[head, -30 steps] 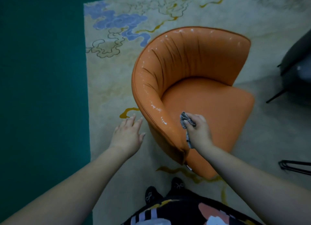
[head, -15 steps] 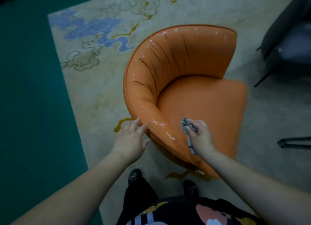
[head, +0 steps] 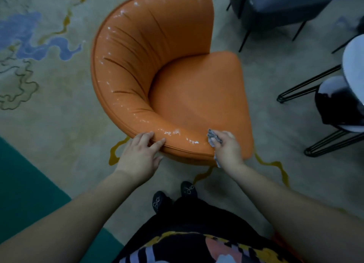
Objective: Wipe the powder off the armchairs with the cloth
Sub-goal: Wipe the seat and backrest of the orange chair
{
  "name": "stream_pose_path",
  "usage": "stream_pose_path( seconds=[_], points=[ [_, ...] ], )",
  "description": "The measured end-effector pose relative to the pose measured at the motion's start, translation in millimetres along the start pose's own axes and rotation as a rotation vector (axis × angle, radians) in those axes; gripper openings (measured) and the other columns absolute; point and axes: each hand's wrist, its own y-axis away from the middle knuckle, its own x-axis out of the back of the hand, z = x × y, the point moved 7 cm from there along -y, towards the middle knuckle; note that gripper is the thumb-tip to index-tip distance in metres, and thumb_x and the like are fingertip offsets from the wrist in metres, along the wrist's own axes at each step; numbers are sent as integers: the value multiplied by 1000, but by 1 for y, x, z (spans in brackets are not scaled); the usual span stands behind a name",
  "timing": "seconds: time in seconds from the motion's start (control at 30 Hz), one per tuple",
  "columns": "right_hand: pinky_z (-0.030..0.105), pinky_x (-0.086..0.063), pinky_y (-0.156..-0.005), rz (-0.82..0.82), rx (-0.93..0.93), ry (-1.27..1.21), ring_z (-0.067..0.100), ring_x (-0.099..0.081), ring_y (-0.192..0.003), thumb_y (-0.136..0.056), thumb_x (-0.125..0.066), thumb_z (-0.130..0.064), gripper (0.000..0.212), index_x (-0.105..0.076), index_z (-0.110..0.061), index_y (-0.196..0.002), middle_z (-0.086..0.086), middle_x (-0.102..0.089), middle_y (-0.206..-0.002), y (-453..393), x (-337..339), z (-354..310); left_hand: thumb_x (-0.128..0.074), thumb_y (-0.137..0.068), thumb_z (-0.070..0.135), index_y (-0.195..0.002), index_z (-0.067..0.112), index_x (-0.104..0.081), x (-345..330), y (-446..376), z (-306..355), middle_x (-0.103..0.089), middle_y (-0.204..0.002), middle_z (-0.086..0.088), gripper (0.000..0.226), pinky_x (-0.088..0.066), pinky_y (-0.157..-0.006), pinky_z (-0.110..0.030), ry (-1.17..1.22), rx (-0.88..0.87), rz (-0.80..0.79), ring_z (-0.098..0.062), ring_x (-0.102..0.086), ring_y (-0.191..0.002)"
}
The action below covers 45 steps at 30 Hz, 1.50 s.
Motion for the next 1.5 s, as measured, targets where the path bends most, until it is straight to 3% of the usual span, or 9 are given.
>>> stream_pose_path(
  seconds=[0.2, 0.4, 0.53, 0.63, 0.87, 1.1, 1.27, 1.4, 1.5],
  points=[
    [19, -46, -50, -76, 24, -65, 12, -53, -59, -97, -54, -10, 26, -64, -12, -121, 1, -51, -119, -14, -15, -18, -67, -84, 39, -134, 26, -56, 1, -3, -4, -50, -134, -16, 53, -41, -102, -48, 23, -11, 43, -37, -45, -119],
    [14, -41, -40, -82, -21, -101, 5, -50, -42, -96, -56, -8, 25, -65, -9, -119, 7, -50, -119, -11, -7, -6, -69, -83, 36, -132, 27, -58, 2, -4, -5, -51, -132, -15, 51, -44, -100, -47, 53, -5, 59, -35, -47, -117],
    [8, -43, -46, -157, 143, -58, 12, -53, -61, -93, -61, -10, 29, -64, -10, -122, 0, -51, -114, -12, -41, -44, -70, -83, 37, -132, 28, -58, 3, -4, -5, -52, -132, -13, 51, -42, -101, -44, 62, 3, 50, -34, -47, -117],
    [16, -43, -40, -114, 39, -84, 7, -52, -47, -94, -60, -10, 25, -66, -8, -118, 2, -52, -113, -22, -31, -30, -65, -86, 40, -134, 32, -55, 6, -6, -7, -49, -136, -9, 50, -38, -104, -41, 50, -8, 29, -31, -46, -121],
    [-3, -34, -79, -252, 244, -118, -9, -53, -88, -88, -65, -3, 31, -68, -17, -116, -6, -55, -110, 1, -59, -66, -74, -79, 31, -129, 28, -60, 5, -3, -8, -54, -132, -11, 52, -40, -102, -42, 114, 4, 53, -33, -49, -119],
    [-4, -32, -80, -186, 146, -86, 5, -54, -95, -87, -66, -4, 29, -69, -12, -114, -12, -55, -102, -30, -53, -50, -73, -81, 29, -130, 29, -59, 9, -3, -14, -54, -134, -8, 51, -43, -101, -42, 115, -41, 54, -31, -51, -119],
    [3, -36, -91, -299, 350, -106, -4, -53, -98, -85, -67, 1, 33, -70, -14, -114, -14, -55, -107, -18, -80, -85, -75, -78, 23, -122, 26, -65, 13, -4, -21, -56, -129, -9, 45, -50, -91, -48, 154, -2, 97, -33, -53, -115],
    [-4, -36, -75, -228, 147, -147, 12, -55, -93, -89, -62, -1, 29, -68, -11, -116, -6, -52, -105, -52, -79, -77, -75, -79, 23, -122, 27, -65, 18, 2, -33, -55, -131, -9, 45, -47, -94, -49, 128, 45, 137, -35, -52, -119],
    [-4, -33, -79, -249, 200, -119, 3, -55, -94, -86, -66, 0, 28, -70, -10, -112, -7, -54, -101, -42, -74, -76, -79, -74, 20, -122, 27, -66, 18, 4, -40, -57, -130, -9, 50, -43, -98, -47, 110, 32, 147, -34, -53, -121]
  ],
)
